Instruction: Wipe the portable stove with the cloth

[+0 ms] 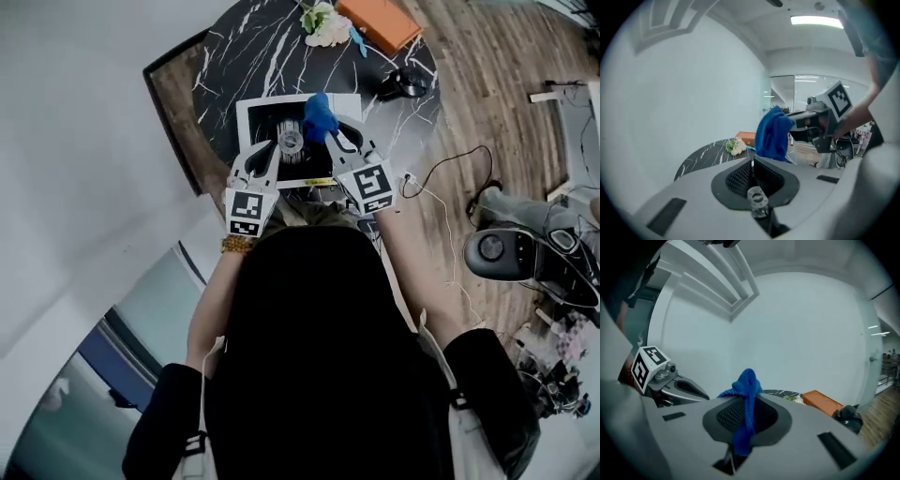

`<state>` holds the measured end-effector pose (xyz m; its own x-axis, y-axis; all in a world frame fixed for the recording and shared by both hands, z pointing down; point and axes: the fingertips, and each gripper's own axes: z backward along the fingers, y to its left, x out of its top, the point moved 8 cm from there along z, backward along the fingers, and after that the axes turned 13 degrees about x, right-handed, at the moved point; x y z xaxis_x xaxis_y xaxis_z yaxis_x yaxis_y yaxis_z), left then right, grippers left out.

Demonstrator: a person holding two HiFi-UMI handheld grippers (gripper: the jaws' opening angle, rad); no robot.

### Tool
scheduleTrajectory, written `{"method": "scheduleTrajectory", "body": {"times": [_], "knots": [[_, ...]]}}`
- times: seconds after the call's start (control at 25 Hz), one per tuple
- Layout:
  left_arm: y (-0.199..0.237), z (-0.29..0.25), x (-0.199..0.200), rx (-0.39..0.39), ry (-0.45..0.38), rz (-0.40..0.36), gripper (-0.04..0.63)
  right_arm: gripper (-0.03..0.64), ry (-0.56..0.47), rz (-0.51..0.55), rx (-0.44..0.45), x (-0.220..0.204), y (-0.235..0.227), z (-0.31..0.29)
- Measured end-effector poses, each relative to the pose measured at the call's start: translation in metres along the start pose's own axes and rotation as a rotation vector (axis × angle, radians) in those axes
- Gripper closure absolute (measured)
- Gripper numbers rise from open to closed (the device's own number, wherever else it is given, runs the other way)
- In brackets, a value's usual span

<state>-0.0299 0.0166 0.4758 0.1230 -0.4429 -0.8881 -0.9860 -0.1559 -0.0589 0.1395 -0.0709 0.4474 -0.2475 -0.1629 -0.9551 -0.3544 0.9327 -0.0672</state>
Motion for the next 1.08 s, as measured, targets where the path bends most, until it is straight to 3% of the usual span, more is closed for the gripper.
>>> {"method": "scheduleTrajectory", "body": {"times": [0.12, 0.32, 1.08], "knots": [[-0.02, -0.013, 0.025, -0.032, -0.078, -0.005, 0.578, 0.598, -0.029, -0.002, -0.048, -0.003, 0.002, 0.022], [-0.05, -0.024, 0.047, -0.056, -0.132, -0.033, 0.578, 0.598, -0.052, -0.005, -0.11, -0.013, -0.008, 0.049], [-0.069, -0.024, 0.042, -0.018, -0.134, -0.022, 0.58, 0.598, -0.054, 0.005, -0.079, -0.021, -0.016, 0.063]]}}
